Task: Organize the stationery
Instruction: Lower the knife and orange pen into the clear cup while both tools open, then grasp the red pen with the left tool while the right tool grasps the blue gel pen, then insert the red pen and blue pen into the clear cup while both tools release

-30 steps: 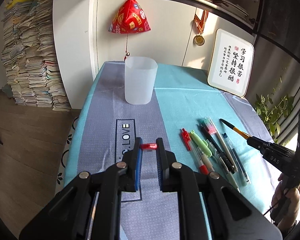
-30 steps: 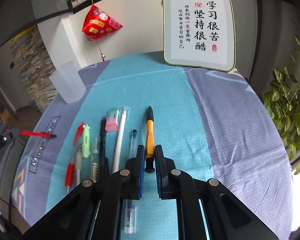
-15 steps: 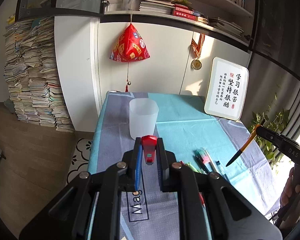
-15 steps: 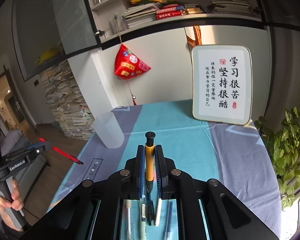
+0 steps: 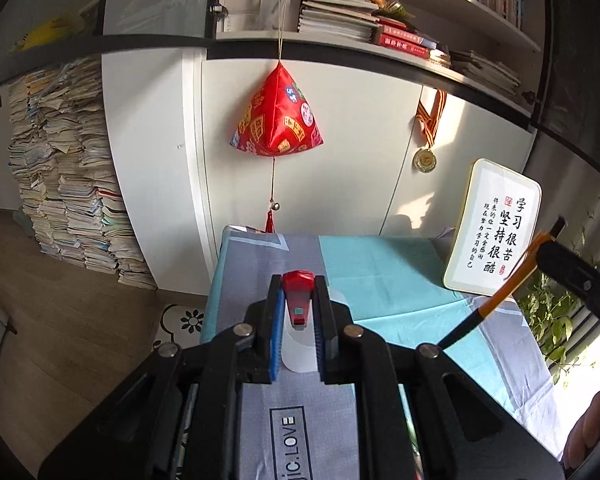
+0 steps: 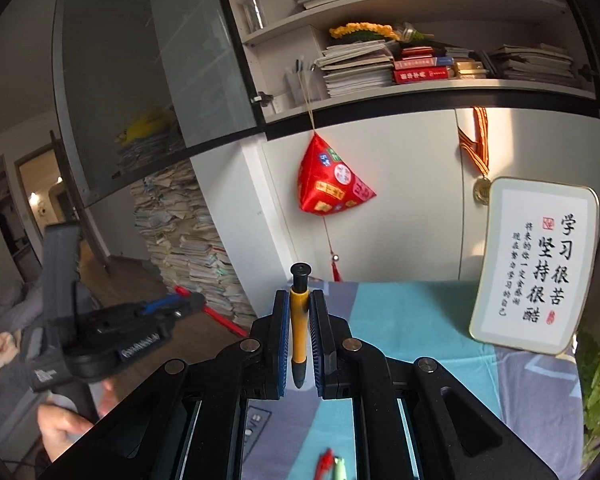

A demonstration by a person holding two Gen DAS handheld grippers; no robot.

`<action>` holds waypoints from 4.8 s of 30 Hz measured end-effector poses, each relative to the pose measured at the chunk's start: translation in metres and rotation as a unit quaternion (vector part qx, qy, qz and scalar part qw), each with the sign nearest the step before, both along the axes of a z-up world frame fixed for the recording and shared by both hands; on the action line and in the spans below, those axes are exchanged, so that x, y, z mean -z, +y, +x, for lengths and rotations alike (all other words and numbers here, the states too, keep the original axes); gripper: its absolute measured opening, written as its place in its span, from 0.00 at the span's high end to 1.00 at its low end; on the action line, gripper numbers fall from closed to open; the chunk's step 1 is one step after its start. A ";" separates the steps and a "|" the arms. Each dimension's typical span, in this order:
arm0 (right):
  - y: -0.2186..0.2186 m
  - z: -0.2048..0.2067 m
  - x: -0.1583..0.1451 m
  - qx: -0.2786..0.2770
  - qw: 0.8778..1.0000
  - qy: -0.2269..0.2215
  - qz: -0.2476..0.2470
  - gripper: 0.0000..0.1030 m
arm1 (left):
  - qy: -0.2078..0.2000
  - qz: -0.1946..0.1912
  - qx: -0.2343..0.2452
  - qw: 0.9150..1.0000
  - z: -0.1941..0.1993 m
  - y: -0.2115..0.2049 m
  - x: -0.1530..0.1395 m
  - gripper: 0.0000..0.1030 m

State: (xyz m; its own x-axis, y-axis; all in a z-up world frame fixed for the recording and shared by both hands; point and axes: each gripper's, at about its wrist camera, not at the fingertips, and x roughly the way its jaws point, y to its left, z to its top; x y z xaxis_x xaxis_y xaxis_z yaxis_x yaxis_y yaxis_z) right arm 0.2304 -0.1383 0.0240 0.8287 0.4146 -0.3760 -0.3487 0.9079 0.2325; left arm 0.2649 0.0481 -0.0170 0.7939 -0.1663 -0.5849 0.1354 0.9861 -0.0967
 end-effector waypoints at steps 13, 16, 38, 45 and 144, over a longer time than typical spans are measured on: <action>0.059 0.089 0.070 0.000 0.998 0.063 -0.012 0.89 | 0.082 0.032 0.009 0.996 0.041 -0.008 0.059 0.89; 0.062 0.090 0.085 -0.012 0.996 0.085 -0.015 0.89 | 0.083 0.024 0.012 0.996 0.037 -0.005 0.062 0.77; -0.090 -0.050 0.121 0.093 0.976 0.173 -0.091 0.07 | 0.032 0.058 0.033 0.997 -0.115 -0.039 0.067 0.09; -0.118 -0.098 0.176 0.113 0.965 0.227 -0.065 0.07 | 0.084 0.076 0.052 0.992 -0.124 -0.077 0.117 0.09; -0.082 -0.157 0.150 0.113 0.977 0.147 -0.109 0.87 | 0.078 -0.007 0.074 0.994 -0.166 -0.069 0.098 0.91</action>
State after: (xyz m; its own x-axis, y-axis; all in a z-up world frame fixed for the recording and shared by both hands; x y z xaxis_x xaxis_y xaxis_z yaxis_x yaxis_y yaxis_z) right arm 0.0739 -0.2202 -0.1258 0.7324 0.1170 -0.6708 -0.0803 0.9931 0.0856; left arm 0.0987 -0.0206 -0.1146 0.6597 -0.2833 -0.6961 0.2604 0.9550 -0.1419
